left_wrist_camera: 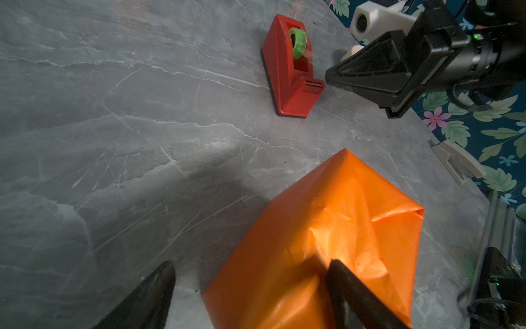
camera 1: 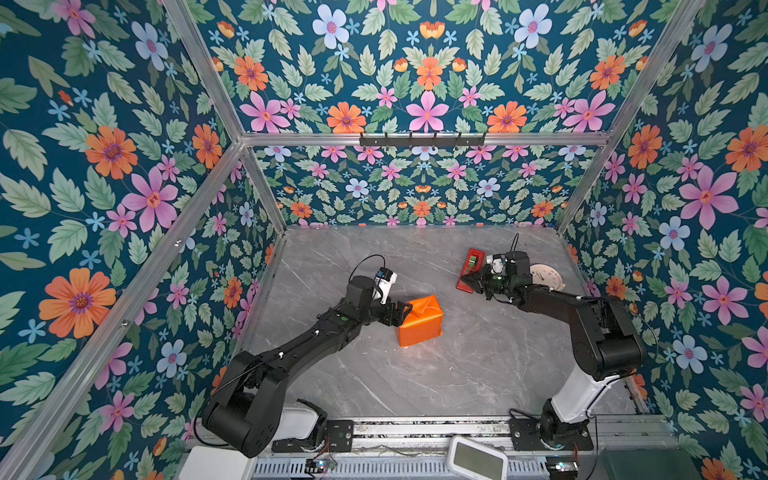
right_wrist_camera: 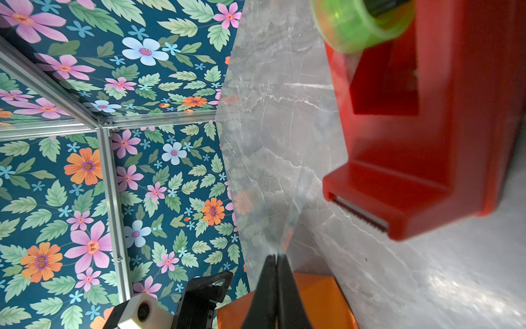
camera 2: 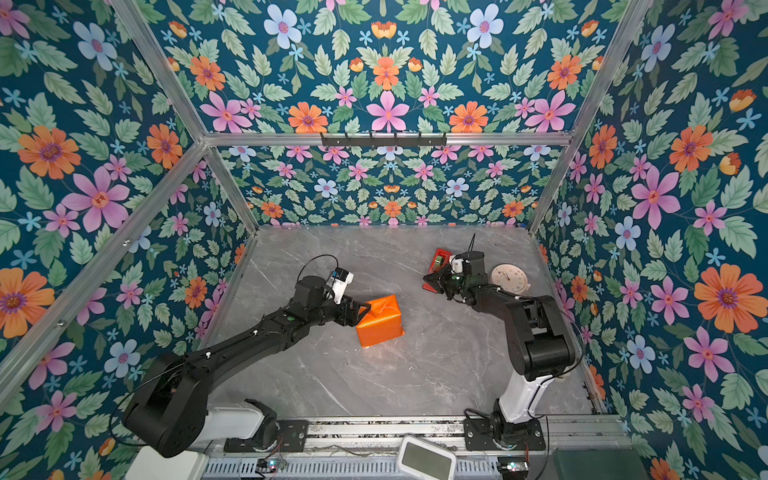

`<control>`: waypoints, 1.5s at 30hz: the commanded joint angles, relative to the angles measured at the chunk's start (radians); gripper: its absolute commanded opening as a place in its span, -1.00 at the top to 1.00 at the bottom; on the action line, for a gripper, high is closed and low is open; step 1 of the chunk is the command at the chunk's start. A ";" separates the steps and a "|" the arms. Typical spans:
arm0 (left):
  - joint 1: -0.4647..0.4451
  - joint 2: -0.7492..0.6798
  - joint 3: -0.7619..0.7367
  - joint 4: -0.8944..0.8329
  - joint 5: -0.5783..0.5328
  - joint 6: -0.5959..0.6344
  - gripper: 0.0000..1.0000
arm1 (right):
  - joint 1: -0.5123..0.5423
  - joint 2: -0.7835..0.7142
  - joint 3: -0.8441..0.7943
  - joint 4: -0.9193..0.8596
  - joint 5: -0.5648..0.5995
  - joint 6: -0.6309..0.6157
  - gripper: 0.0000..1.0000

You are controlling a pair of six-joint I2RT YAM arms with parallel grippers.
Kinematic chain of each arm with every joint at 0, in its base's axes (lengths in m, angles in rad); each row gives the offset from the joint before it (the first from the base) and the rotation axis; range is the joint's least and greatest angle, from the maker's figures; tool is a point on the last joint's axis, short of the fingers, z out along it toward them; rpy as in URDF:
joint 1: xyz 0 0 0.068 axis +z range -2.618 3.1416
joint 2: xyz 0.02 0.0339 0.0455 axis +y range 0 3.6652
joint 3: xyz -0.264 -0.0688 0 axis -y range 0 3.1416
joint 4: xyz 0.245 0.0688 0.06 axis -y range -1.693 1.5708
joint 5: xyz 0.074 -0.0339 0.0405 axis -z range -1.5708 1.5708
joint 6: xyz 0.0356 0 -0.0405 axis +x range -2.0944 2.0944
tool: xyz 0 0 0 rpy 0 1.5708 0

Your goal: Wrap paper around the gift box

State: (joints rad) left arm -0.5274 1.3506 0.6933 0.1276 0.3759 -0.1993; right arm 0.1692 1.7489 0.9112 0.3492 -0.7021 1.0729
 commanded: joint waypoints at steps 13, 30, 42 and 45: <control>0.000 0.004 -0.011 -0.118 -0.011 0.040 -0.71 | 0.022 0.035 -0.085 0.023 0.050 -0.014 1.00; 0.000 0.015 -0.008 -0.115 -0.006 0.040 -0.71 | -0.004 -0.068 -0.147 -0.060 0.006 -0.191 1.00; 0.000 0.002 -0.014 -0.118 -0.011 0.040 -0.71 | 0.195 -0.460 -0.054 -0.355 -0.147 -0.228 1.00; -0.003 -0.004 -0.020 -0.117 -0.011 0.040 -0.71 | 0.278 -0.407 0.024 -0.404 -0.133 -0.218 1.00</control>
State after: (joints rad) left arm -0.5278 1.3476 0.6853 0.1356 0.3790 -0.1993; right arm 0.4057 1.3113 0.8955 0.0349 -0.8268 0.8585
